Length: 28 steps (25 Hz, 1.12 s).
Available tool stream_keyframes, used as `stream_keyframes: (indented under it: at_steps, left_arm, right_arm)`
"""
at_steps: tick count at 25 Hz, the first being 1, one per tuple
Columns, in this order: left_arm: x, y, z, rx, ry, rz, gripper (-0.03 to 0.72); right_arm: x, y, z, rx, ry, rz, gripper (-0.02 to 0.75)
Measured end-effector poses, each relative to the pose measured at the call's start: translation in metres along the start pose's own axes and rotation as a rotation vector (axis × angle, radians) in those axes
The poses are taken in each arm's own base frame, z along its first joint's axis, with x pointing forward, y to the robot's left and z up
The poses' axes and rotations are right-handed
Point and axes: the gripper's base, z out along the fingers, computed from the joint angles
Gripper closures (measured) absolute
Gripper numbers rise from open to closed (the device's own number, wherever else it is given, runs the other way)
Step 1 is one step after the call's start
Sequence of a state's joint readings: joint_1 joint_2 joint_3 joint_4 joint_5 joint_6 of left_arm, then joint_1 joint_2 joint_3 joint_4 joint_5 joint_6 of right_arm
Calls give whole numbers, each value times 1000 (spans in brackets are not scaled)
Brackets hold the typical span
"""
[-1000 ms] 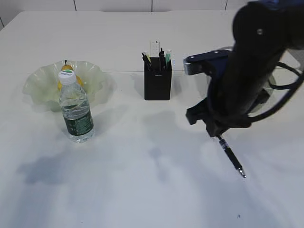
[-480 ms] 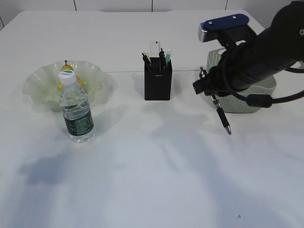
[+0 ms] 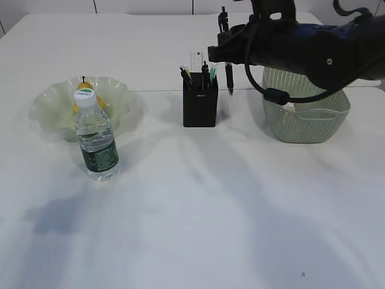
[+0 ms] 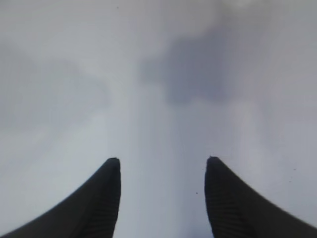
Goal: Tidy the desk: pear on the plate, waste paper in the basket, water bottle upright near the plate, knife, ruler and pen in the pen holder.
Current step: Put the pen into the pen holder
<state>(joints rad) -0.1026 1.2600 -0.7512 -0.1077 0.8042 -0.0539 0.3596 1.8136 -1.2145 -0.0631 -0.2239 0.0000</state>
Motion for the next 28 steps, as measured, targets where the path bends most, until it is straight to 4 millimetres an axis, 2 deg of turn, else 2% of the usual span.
stream_keyframes:
  at_steps: [8,14,21,28]
  left_arm:
    - [0,0,0,0,0,0,304]
    - [0,0,0,0,0,0,304]
    - [0,0,0,0,1,0,304]
    - [0,0,0,0,1,0,304]
  right_arm:
    - [-13,-1,59,4,-92,-1,657]
    - [-5,-1,93,5,-108,-1,657]
    - [15,0,113,2,-108,-1,657]
    - [35,1,123,0,-78,0,657]
